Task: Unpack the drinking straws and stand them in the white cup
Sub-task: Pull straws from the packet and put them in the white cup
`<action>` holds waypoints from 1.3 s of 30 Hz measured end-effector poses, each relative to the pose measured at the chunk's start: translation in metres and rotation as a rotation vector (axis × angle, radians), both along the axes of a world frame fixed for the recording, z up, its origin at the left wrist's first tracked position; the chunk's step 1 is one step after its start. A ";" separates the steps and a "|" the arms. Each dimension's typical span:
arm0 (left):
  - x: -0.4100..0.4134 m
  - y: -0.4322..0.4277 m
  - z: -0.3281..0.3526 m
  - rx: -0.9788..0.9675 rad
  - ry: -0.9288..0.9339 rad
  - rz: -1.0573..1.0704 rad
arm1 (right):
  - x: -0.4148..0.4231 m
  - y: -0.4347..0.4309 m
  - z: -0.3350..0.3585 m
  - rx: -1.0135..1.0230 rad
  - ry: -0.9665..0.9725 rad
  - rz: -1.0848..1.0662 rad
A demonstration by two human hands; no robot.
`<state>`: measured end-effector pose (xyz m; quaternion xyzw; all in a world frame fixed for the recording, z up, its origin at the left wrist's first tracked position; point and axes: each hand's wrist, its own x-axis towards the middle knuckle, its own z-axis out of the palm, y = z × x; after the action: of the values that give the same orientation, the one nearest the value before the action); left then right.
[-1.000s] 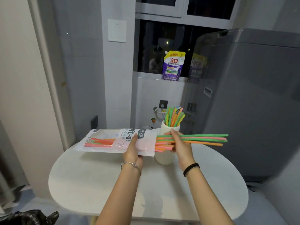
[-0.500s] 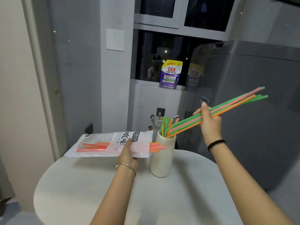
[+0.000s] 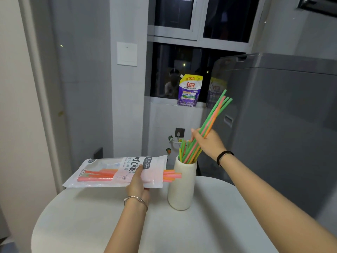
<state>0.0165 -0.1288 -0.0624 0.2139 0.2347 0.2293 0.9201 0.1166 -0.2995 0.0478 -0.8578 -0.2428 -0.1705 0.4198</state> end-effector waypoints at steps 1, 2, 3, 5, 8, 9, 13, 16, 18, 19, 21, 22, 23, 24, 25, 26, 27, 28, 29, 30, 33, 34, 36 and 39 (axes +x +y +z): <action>0.000 0.000 0.000 0.000 0.002 0.000 | 0.000 0.001 -0.002 -0.055 0.022 -0.004; -0.001 0.001 0.001 0.000 0.000 -0.001 | 0.000 0.002 -0.005 -0.096 0.035 -0.014; -0.001 0.001 0.001 -0.001 -0.003 -0.002 | 0.000 0.002 -0.007 -0.129 0.037 -0.032; -0.002 0.001 0.003 -0.001 -0.006 0.005 | 0.001 0.002 -0.009 -0.193 0.025 -0.070; -0.004 0.003 0.003 0.002 -0.003 0.017 | 0.003 0.005 -0.003 -0.115 0.041 -0.021; -0.004 0.003 0.003 0.002 -0.003 0.018 | 0.001 0.006 0.002 -0.019 0.069 0.003; -0.004 0.003 0.005 0.001 -0.012 0.015 | -0.008 0.013 0.015 0.131 0.136 0.068; -0.005 0.001 0.005 -0.002 -0.009 0.021 | -0.012 0.016 0.007 -0.143 0.205 0.101; -0.005 0.000 0.006 -0.002 -0.009 0.009 | -0.011 0.014 0.001 -0.272 0.255 0.127; -0.005 0.000 0.006 -0.003 -0.009 0.005 | -0.010 0.013 0.000 -0.276 0.244 0.145; -0.004 0.002 0.005 -0.009 -0.010 0.001 | -0.011 0.012 0.001 -0.133 0.157 0.150; -0.003 0.003 0.004 -0.011 -0.014 0.000 | -0.013 0.012 0.003 -0.021 0.081 0.134; -0.003 0.004 0.003 -0.010 -0.016 0.003 | -0.014 0.013 0.006 0.085 -0.005 0.119; -0.002 0.005 0.002 -0.009 -0.014 0.007 | -0.015 0.014 0.009 0.147 -0.079 0.109; -0.002 0.005 0.002 -0.011 -0.014 0.007 | -0.016 0.016 0.010 0.146 -0.131 0.101; -0.002 0.005 0.001 -0.013 -0.018 0.007 | -0.016 0.017 0.010 0.076 -0.148 0.089; -0.003 0.005 0.001 -0.016 -0.020 0.009 | -0.016 0.019 0.007 -0.066 -0.139 0.068; -0.003 0.005 0.002 -0.019 -0.020 0.009 | -0.016 0.020 0.003 -0.260 -0.119 0.041; -0.003 0.004 0.002 -0.021 -0.020 0.007 | -0.016 0.020 -0.003 -0.454 -0.091 0.025; -0.004 0.003 0.003 -0.020 -0.020 0.001 | -0.016 0.019 -0.008 -0.602 -0.061 0.026; -0.004 0.003 0.003 -0.010 -0.015 -0.007 | -0.018 0.017 -0.014 -0.705 -0.067 0.046; -0.004 0.003 0.003 -0.007 -0.013 -0.006 | -0.018 0.015 -0.015 -0.661 -0.109 0.034; -0.004 0.003 0.003 -0.003 -0.006 -0.001 | -0.017 0.015 -0.017 -0.530 -0.240 -0.045; -0.006 0.004 0.004 -0.002 -0.002 0.001 | -0.018 0.016 -0.021 -0.427 -0.261 -0.166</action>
<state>0.0109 -0.1247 -0.0588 0.2127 0.2341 0.2299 0.9204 0.0988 -0.2836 0.0265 -0.9146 -0.2543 -0.2584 0.1791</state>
